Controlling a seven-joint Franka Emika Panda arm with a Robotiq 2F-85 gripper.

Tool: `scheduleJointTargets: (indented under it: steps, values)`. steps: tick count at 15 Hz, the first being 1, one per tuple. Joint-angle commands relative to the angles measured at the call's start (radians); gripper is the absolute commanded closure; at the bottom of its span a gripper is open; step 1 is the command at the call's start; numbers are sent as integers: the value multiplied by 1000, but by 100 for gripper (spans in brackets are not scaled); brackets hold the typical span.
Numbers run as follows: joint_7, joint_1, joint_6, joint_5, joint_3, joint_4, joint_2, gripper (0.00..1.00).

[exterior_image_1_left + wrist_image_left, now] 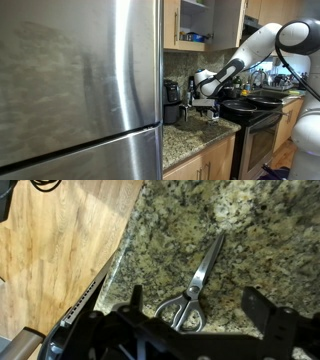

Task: Close the air fryer

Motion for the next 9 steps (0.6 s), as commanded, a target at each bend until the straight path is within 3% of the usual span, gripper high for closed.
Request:
scheduleJointTargets:
  steps: [1, 6, 9]
  values:
    - [-9, 2, 30, -100, -38, 70, 77, 0]
    - [-138, 17, 144, 4, -49, 236, 202, 0]
    - [-286, 30, 152, 142, -29, 332, 270, 0]
